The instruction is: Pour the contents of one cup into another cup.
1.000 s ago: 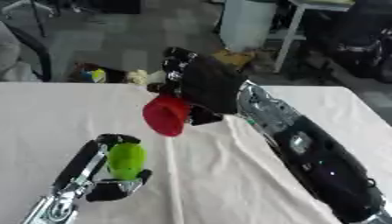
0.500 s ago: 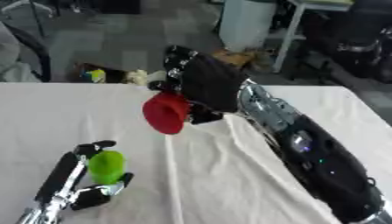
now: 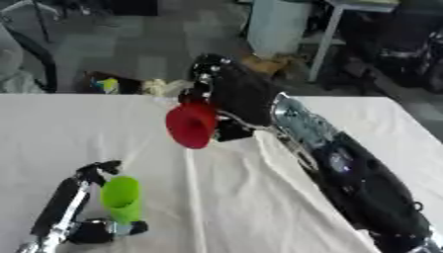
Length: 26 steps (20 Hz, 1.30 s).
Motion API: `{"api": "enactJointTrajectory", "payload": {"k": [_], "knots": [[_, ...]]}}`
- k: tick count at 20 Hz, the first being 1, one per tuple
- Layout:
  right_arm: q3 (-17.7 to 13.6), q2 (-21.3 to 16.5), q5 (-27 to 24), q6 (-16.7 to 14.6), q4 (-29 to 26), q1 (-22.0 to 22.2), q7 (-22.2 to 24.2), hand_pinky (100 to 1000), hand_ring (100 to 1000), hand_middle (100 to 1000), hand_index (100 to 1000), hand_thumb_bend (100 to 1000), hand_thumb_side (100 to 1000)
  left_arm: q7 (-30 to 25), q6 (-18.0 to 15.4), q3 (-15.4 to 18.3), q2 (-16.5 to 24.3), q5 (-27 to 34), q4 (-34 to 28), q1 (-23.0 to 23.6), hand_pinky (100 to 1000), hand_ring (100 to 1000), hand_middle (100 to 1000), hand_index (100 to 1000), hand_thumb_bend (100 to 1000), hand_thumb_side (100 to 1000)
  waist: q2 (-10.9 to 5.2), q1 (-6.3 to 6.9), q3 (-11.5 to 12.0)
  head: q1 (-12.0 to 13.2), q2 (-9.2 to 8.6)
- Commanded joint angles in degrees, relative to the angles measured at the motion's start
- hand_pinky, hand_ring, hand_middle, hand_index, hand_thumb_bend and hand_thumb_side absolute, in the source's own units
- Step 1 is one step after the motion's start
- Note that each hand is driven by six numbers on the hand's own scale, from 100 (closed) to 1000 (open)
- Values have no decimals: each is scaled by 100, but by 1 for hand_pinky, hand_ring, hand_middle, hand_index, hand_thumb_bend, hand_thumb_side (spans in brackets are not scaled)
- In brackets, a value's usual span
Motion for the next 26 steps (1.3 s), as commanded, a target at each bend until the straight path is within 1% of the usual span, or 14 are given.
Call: {"api": "enactJointTrajectory", "payload": {"k": [1,3,4,6,8,11,15,17,19,23,24,25,26], "knots": [[-263,-172,-1810,155,263,38,657,643,749,119,418,100,104,-62,10,59,84,39,-166,-49,737,520,664,852,1000,595,-86,45,-16,23,-58],[-433,-275,-2788,313,382,143,1051,633,761,121,407,100,100,-108,8,57,87,32,-171,-26,737,520,664,851,1000,601,-81,59,-25,43,-63],[-520,-332,-3146,403,410,188,1194,631,764,122,405,100,100,-126,3,57,88,26,-172,-10,737,519,664,850,1000,603,-79,65,-28,48,-63],[-706,-447,-3626,581,464,292,1358,627,769,123,401,100,100,-144,-7,64,84,28,-177,46,738,519,664,849,1000,608,-71,85,-30,47,-56],[-869,-539,-3877,715,549,404,1403,623,774,121,396,100,100,-134,-9,85,71,63,-205,99,738,518,663,848,1000,611,-67,111,-14,39,-46],[-1044,-585,-4099,828,873,613,1401,617,787,115,391,100,100,-123,3,103,48,137,-266,151,737,514,657,845,1000,618,-68,162,44,7,-32],[-1196,-549,-4143,840,1471,855,1285,614,798,105,388,100,100,-91,13,121,5,244,-357,236,737,509,649,839,1000,624,-72,226,140,-47,0],[-1223,-500,-4071,805,1729,919,1220,610,803,104,384,100,100,-52,37,148,0,322,-421,257,740,509,643,833,1000,633,-73,247,175,-66,14],[-1259,-408,-4126,797,1963,933,1120,608,808,108,386,100,100,-37,78,164,5,385,-453,271,743,512,649,834,1000,638,-73,266,195,-78,25],[-1271,-316,-4253,797,2231,914,910,609,823,121,397,100,100,0,120,186,-4,442,-459,289,745,514,652,832,1000,647,-73,265,229,-118,47],[-1264,-300,-4261,798,2272,912,875,610,828,126,402,100,114,4,125,189,-4,446,-450,290,745,514,652,832,1000,647,-73,260,232,-119,47],[-1260,-285,-4264,794,2305,913,843,622,858,158,432,100,218,10,127,193,-4,448,-443,292,745,515,653,832,1000,647,-72,254,233,-122,45],[-1258,-278,-4263,782,2334,917,814,638,889,196,470,168,335,19,127,197,-3,450,-439,294,745,515,651,830,1000,649,-71,247,233,-121,43]]}}
